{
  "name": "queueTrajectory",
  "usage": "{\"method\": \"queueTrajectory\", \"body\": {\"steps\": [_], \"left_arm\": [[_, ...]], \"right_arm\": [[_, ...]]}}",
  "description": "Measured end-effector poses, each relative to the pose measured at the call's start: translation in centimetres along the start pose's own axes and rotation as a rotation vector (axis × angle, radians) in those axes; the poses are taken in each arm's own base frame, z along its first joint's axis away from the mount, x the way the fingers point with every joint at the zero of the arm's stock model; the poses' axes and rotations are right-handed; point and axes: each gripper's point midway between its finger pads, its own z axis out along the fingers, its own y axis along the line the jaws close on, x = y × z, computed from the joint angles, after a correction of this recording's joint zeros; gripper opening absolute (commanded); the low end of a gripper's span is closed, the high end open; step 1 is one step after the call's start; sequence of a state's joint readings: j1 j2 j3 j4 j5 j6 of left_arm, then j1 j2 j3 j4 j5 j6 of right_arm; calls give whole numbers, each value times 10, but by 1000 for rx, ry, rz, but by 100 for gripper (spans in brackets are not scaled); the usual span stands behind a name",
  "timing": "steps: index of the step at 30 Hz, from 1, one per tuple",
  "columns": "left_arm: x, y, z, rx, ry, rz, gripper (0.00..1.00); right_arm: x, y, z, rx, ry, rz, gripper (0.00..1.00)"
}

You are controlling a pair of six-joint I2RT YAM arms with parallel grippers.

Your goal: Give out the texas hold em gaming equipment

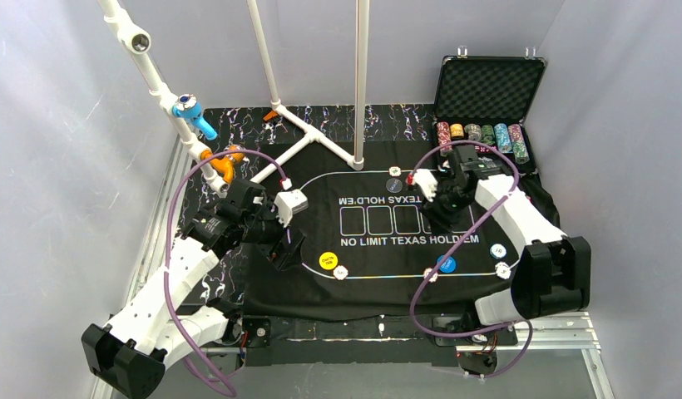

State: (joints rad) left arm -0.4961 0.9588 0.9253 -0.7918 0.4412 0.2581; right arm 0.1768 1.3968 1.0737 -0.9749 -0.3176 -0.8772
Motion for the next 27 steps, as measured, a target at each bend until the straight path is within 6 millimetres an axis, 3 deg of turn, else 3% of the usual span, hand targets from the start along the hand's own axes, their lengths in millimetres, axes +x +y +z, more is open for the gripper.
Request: {"method": "queueTrajectory", "body": {"steps": [5, 11, 18, 27], "left_arm": [[-1, 1, -3, -1, -15, -19, 99], [-2, 2, -3, -3, -20, -24, 99], [-3, 2, -3, -3, -23, -22, 99], [-5, 1, -6, -10, -42, -11, 99]], "right_arm": [[-32, 4, 16, -23, -11, 4, 1], [-55, 2, 30, -33, -17, 12, 1], [-86, -24, 43, -44, -25, 31, 1], [-95, -44, 65, -36, 10, 81, 1]]}}
